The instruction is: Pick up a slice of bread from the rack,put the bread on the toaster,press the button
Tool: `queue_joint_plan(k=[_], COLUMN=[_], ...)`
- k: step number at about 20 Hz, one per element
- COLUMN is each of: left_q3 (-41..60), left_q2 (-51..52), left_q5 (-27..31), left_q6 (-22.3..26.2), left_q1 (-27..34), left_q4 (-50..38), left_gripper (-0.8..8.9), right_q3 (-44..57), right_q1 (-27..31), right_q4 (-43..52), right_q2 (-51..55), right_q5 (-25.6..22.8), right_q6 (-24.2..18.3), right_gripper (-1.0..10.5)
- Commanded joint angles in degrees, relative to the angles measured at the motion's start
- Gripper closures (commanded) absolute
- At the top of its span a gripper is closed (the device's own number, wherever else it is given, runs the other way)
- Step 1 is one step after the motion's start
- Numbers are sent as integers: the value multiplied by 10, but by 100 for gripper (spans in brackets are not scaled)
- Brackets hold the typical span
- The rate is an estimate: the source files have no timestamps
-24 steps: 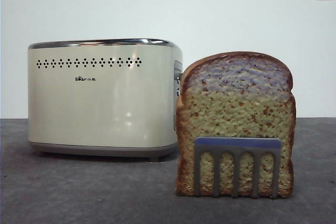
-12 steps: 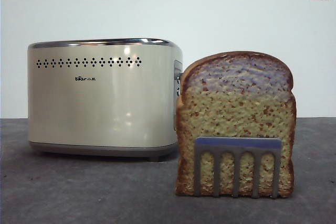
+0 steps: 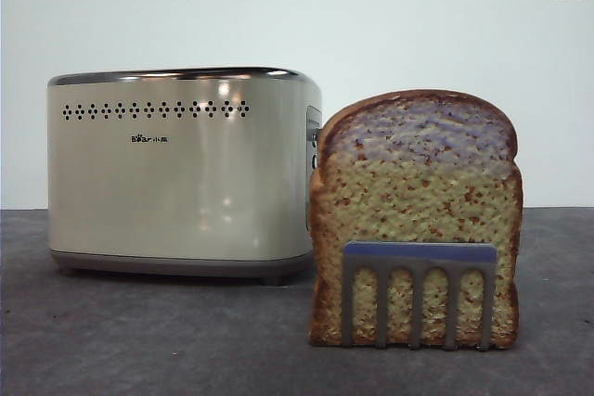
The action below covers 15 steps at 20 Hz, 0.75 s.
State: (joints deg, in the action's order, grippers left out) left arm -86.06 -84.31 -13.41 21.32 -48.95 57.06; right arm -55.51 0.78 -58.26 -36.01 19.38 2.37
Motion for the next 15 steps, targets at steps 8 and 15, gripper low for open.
queue_joint_plan(k=[8, 15], left_q3=[-37, -37], left_q2=[-75, -122], left_q5=[66, 104], left_q6=[109, 91], left_q1=[-90, -109], left_q4=[24, 12], left_gripper=[237, 155], right_q3=[-2, -2], right_q1=[0, 0], right_q4=[3, 1], right_q2=[1, 1], right_q5=[1, 1], right_q6=[-27, -27], right_gripper=[946, 946])
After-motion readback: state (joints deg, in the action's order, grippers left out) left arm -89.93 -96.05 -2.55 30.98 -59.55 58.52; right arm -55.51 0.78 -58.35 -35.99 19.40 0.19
